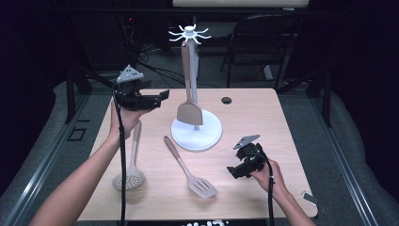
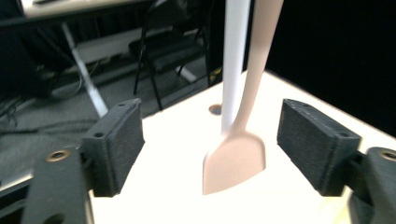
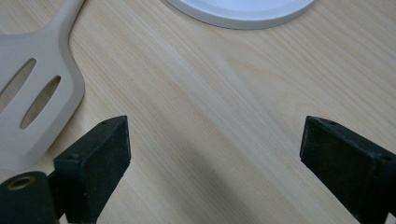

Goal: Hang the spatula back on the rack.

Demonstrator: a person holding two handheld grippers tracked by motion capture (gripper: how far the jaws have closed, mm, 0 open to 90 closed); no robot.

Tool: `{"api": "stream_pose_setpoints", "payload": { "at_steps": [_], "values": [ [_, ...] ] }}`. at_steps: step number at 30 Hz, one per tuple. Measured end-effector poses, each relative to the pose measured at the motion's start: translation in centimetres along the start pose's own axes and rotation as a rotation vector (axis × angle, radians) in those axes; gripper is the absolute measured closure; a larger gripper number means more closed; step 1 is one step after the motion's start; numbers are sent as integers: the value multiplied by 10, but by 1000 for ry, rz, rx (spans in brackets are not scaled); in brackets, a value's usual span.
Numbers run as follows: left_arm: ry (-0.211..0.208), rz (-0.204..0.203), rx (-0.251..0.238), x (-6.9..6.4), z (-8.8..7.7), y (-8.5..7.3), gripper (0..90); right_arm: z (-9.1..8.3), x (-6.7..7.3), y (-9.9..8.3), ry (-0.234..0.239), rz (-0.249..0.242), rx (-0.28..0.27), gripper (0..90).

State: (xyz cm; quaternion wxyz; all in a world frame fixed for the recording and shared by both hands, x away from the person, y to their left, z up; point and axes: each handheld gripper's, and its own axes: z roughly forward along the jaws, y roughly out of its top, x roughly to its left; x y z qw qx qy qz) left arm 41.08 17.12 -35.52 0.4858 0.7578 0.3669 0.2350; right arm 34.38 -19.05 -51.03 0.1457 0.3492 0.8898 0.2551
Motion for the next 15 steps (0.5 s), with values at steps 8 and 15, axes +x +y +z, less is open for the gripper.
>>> {"api": "stream_pose_setpoints", "payload": {
  "at_steps": [8, 15],
  "values": [
    [8, -49, 63, 2, 4, -46, 154, 1, 4, 2, -7, 0, -1, 119],
    [3, -114, 110, 1, 9, -77, 111, 3, 9, 3, -16, -10, 9, 147]
  ]
}}
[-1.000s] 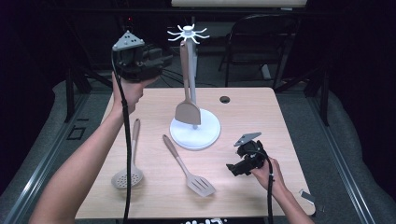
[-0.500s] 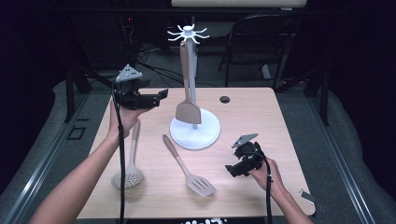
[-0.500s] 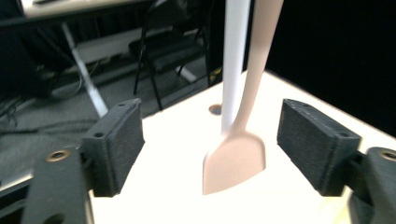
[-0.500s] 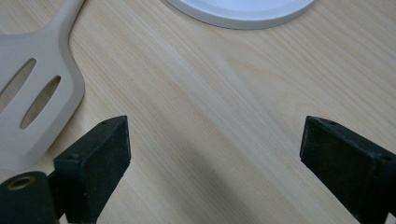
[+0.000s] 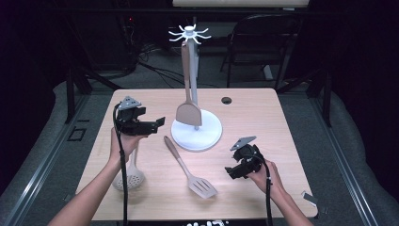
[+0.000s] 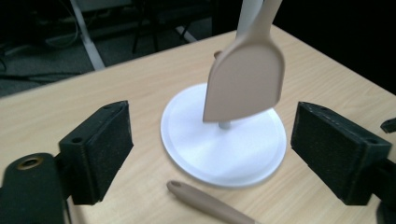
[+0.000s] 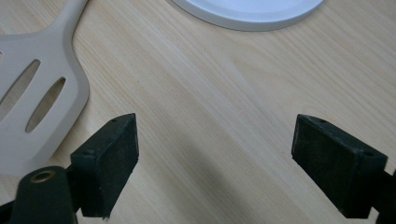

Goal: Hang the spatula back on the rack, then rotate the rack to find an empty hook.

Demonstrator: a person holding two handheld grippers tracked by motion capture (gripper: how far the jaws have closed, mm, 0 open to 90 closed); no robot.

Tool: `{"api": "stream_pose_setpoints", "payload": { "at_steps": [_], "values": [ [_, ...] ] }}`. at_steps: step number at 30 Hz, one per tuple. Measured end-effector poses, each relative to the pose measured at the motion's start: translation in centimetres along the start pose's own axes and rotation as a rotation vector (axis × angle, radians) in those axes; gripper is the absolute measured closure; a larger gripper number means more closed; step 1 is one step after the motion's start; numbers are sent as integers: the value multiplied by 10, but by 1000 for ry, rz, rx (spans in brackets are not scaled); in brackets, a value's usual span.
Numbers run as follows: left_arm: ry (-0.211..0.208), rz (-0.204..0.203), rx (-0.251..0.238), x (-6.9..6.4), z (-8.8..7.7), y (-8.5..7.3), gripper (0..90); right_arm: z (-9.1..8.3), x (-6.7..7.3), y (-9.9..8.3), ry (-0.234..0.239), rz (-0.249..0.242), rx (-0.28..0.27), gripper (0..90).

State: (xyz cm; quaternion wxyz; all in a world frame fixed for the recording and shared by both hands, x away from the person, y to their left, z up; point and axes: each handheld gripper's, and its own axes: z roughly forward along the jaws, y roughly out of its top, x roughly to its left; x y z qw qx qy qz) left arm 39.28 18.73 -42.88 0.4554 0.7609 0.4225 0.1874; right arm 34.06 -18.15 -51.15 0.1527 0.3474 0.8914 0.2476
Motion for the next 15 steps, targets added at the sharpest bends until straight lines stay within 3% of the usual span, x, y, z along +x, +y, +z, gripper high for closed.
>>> {"api": "stream_pose_setpoints", "payload": {
  "at_steps": [10, 15],
  "values": [
    [-10, -55, 76, -1, 19, -31, 71, 1, 4, 2, -11, 0, -2, 173],
    [-18, -71, 94, -2, 23, -36, 53, 0, 7, 3, -18, 5, -10, 268]
  ]
}}
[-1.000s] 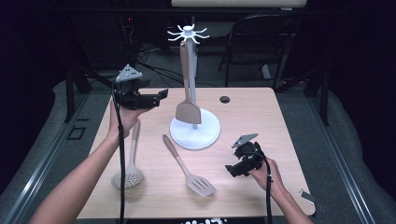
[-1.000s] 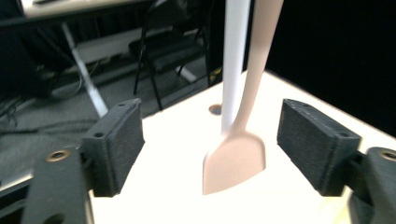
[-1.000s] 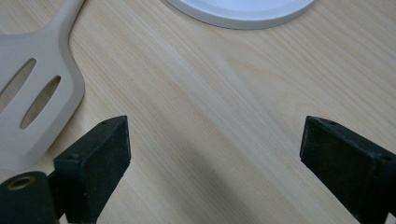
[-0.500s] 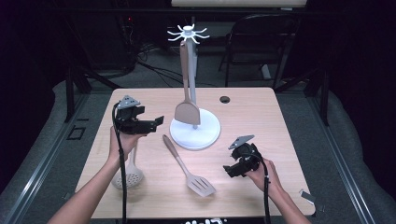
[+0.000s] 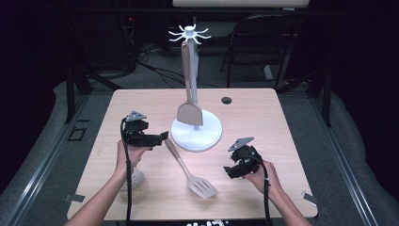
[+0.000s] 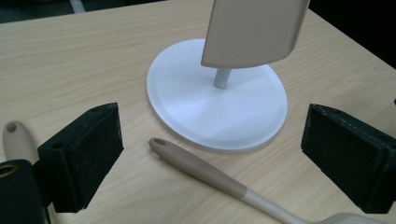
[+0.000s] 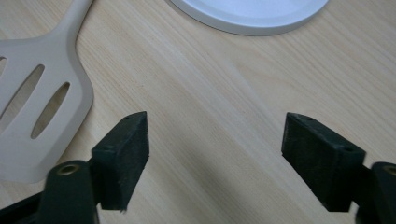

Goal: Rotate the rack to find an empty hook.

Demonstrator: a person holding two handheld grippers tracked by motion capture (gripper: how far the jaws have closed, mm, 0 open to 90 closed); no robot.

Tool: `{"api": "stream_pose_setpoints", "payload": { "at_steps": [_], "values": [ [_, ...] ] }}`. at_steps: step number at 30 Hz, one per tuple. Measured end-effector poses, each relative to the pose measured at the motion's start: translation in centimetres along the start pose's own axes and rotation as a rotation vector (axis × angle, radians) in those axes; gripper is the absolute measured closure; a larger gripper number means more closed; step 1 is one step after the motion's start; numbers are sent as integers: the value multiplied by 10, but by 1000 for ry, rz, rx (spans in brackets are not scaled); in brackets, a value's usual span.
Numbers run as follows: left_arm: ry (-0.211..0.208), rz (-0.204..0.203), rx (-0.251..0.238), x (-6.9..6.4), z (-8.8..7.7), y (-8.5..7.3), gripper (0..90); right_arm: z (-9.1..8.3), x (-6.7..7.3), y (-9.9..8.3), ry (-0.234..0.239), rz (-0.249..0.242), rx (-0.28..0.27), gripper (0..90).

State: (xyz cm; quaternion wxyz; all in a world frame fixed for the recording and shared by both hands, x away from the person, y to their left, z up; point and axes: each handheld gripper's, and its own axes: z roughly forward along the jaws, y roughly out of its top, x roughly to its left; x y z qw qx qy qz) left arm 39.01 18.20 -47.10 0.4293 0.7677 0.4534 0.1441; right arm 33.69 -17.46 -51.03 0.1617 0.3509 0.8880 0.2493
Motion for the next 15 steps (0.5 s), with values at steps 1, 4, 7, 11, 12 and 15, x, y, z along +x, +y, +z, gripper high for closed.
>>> {"api": "stream_pose_setpoints", "payload": {
  "at_steps": [1, 4, 7, 11, 12, 15],
  "values": [
    [0, -9, 7, 0, 1, -2, 53, 0, 0, 0, 1, -4, 0, 302],
    [3, -23, 16, -1, 5, -6, 54, -3, 5, 1, 40, -9, 2, 487],
    [1, -38, 26, -2, 8, -10, 54, -3, 9, 2, 59, -28, 3, 570],
    [9, -39, 47, -4, 14, -14, 56, -5, 19, 5, 104, -53, -17, 737],
    [10, -42, 55, -4, 15, -16, 57, -6, 22, 6, 112, -63, -12, 766],
    [15, -45, 72, -7, 19, -19, 59, -6, 29, 8, 158, -61, -21, 831]
  ]
}}
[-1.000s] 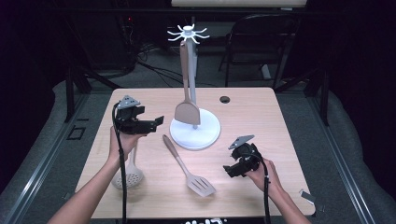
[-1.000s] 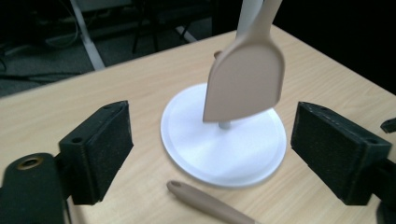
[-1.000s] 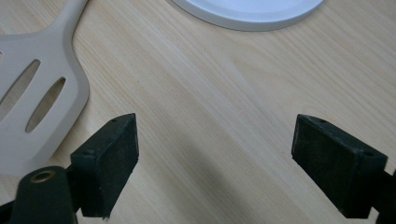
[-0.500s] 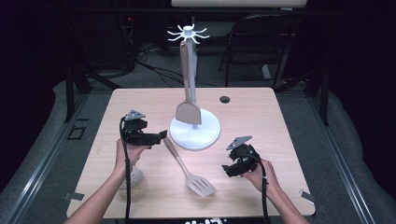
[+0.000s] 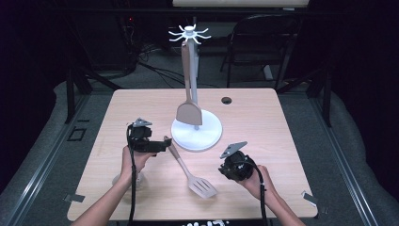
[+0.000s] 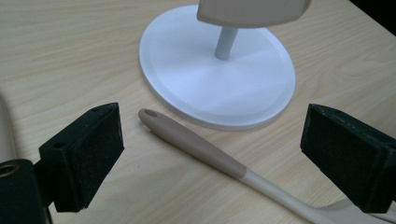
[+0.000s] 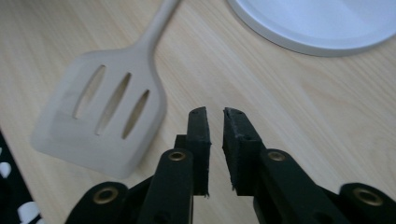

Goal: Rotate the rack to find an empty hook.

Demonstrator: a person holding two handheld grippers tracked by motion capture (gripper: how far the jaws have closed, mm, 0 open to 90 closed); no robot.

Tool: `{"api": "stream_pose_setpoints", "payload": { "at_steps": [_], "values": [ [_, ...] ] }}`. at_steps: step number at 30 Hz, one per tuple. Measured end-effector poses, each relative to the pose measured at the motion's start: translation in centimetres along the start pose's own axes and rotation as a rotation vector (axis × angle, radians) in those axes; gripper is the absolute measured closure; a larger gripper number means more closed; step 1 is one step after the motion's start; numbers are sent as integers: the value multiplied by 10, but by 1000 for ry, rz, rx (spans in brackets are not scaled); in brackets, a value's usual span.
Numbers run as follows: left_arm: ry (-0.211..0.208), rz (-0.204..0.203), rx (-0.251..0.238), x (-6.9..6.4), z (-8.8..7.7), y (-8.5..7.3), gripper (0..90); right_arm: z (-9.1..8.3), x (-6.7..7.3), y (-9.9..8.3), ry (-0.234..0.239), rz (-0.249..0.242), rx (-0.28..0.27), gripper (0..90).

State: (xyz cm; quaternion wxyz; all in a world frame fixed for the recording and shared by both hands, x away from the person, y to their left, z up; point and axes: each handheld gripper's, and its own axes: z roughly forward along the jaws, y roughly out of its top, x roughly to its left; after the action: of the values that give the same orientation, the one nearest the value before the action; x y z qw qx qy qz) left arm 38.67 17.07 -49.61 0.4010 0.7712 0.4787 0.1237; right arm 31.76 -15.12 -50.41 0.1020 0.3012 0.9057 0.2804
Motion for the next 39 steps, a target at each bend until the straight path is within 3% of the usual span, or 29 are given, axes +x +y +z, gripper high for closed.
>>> {"api": "stream_pose_setpoints", "payload": {
  "at_steps": [1, 4, 7, 12, 15, 25, 32, 39],
  "values": [
    [0, 3, 5, 0, 1, -1, 60, 1, 5, 2, 35, -1, -9, 848],
    [5, 7, 35, -1, 5, -4, 64, 3, 11, 5, 74, 2, -18, 854],
    [6, -10, 59, -2, 10, -7, 72, 13, 26, 10, 167, -13, -2, 854],
    [-3, -8, 82, -6, 17, -11, 79, 24, 43, 13, 209, -55, 47, 859],
    [-4, 1, 96, -9, 20, -13, 88, 30, 47, 12, 217, -67, 79, 867],
    [-5, 1, 135, -13, 31, -21, 116, 49, 52, 6, 243, -44, 140, 868],
    [-16, -36, 154, -12, 40, -27, 135, 59, 55, 4, 232, -41, 177, 879],
    [-40, -73, 164, -12, 50, -32, 149, 60, 55, 3, 234, -27, 165, 887]
  ]
}}
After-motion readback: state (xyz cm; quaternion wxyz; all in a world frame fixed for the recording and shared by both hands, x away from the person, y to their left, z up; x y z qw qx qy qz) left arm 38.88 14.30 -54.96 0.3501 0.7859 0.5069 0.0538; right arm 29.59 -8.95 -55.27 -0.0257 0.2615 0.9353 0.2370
